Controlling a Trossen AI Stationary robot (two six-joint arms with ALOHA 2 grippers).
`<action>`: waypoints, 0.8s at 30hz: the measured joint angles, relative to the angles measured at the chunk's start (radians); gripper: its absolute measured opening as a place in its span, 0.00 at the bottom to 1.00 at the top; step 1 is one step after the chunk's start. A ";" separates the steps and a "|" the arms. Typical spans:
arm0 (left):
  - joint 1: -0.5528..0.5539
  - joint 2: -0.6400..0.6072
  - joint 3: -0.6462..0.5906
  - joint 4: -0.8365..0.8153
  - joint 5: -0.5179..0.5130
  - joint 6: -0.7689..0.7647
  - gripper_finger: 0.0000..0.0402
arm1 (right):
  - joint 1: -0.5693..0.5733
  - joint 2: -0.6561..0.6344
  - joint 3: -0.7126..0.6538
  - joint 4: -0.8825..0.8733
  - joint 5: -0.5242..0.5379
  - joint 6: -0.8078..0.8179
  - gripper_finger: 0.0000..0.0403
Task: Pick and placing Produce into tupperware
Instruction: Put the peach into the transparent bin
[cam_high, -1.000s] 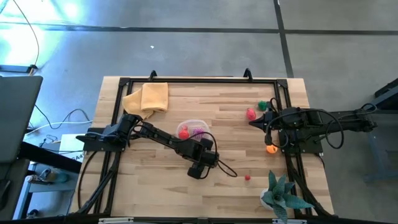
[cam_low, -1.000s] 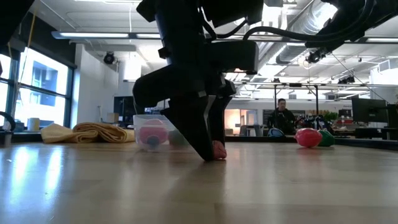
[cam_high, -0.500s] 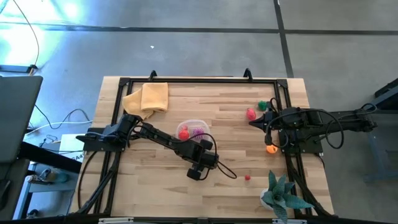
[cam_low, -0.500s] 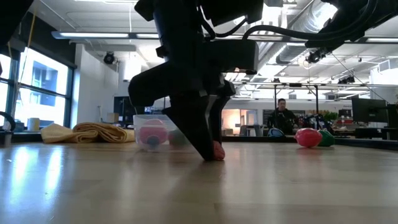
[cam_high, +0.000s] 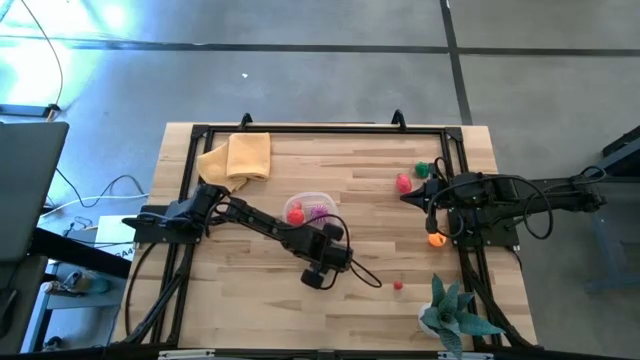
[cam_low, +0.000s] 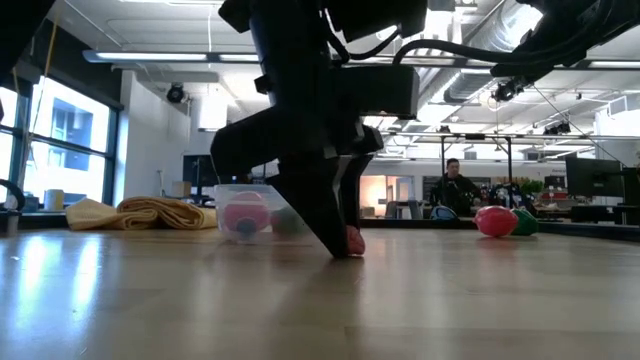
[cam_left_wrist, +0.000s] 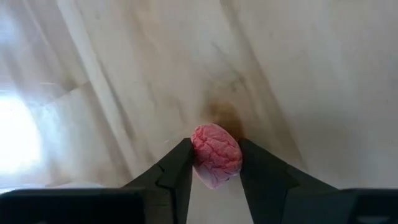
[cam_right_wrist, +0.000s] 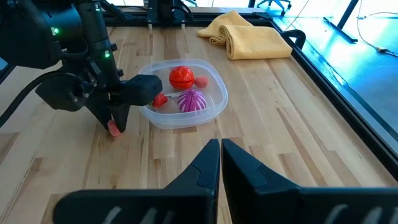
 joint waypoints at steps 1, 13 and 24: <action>-0.005 0.002 0.011 -0.016 -0.008 0.008 0.27 | 0.000 0.000 0.000 0.000 0.000 0.000 0.02; -0.011 0.000 0.210 -0.291 -0.125 0.044 0.27 | 0.000 0.000 0.000 0.000 0.000 0.000 0.02; 0.001 -0.094 0.255 -0.476 -0.216 0.089 0.27 | 0.000 0.000 0.000 0.001 0.000 0.000 0.02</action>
